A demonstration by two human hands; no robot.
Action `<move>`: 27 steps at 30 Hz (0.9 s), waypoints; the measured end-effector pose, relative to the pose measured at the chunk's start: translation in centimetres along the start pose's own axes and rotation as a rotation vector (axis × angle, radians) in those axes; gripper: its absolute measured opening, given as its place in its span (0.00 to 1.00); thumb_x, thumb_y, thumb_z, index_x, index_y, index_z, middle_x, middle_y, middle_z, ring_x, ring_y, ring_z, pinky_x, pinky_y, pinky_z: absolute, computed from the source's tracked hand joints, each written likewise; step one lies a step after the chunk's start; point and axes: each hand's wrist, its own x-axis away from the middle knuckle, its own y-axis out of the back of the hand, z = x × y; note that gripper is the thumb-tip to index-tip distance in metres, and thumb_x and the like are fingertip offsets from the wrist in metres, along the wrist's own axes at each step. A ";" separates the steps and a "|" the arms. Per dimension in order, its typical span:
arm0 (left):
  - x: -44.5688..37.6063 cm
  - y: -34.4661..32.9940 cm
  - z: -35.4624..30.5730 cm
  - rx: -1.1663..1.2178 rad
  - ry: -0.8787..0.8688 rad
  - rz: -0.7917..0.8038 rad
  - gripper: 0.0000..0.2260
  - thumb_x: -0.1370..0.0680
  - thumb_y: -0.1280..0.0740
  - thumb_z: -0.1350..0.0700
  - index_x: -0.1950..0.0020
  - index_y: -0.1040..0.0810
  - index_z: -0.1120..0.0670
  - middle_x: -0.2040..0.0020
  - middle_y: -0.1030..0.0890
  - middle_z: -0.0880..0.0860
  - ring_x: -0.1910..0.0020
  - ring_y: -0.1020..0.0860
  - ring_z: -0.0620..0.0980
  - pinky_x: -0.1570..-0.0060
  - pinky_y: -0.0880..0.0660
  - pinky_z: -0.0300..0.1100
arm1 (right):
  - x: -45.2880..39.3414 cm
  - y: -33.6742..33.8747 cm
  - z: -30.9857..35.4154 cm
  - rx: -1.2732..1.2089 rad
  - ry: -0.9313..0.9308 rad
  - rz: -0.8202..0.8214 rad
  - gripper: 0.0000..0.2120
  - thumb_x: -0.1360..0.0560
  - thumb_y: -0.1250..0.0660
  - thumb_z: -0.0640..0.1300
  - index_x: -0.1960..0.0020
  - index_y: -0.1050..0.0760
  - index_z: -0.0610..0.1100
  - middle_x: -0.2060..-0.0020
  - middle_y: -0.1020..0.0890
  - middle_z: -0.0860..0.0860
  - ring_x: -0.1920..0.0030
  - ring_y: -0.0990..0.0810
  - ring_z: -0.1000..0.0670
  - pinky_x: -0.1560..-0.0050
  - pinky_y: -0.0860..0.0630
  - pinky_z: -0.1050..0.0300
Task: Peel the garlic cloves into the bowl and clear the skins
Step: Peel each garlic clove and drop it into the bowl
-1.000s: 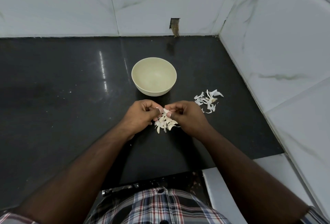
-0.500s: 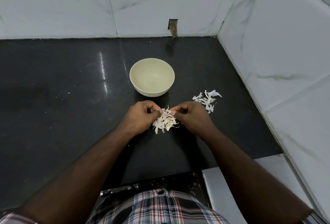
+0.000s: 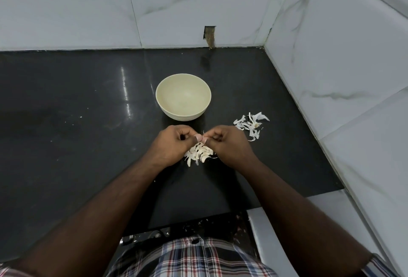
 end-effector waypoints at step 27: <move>-0.6 -2.5 0.3 -0.414 -0.206 0.017 0.08 0.23 0.29 0.52 0.45 0.19 0.46 0.48 0.26 0.44 0.48 0.24 0.44 0.48 0.26 0.42 | -0.1 3.6 -1.2 0.504 0.061 -0.031 0.11 0.23 0.34 0.44 0.44 0.17 0.43 0.51 0.19 0.44 0.46 0.22 0.45 0.48 0.27 0.52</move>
